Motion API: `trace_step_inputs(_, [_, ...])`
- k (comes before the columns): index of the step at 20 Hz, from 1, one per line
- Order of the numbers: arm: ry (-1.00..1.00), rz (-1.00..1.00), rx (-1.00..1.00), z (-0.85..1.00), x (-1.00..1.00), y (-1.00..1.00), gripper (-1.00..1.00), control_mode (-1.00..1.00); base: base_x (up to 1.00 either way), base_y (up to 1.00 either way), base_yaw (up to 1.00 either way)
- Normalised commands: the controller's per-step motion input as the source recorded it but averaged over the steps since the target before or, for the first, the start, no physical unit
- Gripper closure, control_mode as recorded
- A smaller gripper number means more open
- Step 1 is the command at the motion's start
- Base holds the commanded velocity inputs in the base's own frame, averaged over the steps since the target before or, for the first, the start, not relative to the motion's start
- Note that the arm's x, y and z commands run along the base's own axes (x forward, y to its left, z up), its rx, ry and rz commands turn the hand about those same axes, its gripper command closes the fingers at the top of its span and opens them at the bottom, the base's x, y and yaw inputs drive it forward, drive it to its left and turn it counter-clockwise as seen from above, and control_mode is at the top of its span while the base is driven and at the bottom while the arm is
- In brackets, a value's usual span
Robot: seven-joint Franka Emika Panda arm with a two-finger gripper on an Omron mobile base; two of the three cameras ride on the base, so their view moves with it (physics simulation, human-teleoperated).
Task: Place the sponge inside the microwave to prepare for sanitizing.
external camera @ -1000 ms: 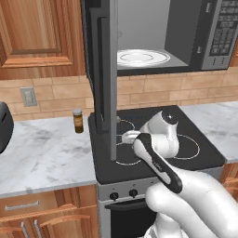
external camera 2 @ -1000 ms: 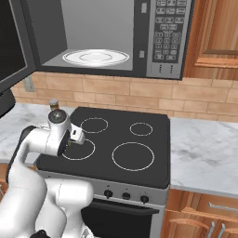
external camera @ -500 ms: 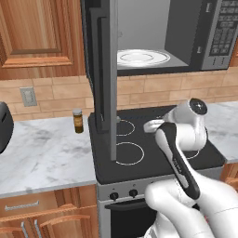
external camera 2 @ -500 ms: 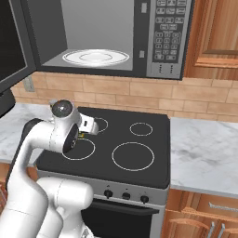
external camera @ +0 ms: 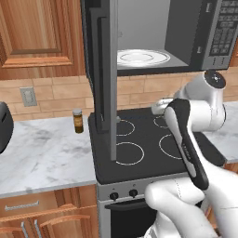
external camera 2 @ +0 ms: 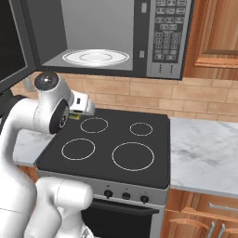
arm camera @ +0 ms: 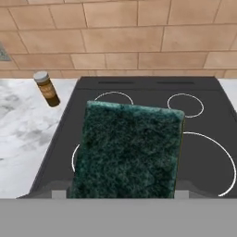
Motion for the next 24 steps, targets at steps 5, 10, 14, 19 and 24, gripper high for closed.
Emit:
trace_step_inputs(5, [-0.37,0.00,0.04,0.61,-0.49,-0.21,1.00,-1.00,0.00,0.00,0.00])
trace_step_inputs(10, [-0.34,0.00,-0.09,0.83,-0.35,0.00,1.00,-1.00,0.00,0.00,0.00])
trace_step_inputs(14, [-0.15,0.00,-0.21,1.00,-0.01,0.00,1.00,-1.00,0.00,0.00,0.00])
trace_step_inputs(19, [-0.02,0.00,-0.20,0.92,0.01,0.00,1.00,-1.00,0.00,0.00,0.00])
trace_step_inputs(24, [0.24,-0.02,-0.06,0.21,0.57,0.19,1.00,-1.00,0.00,0.00,0.00])
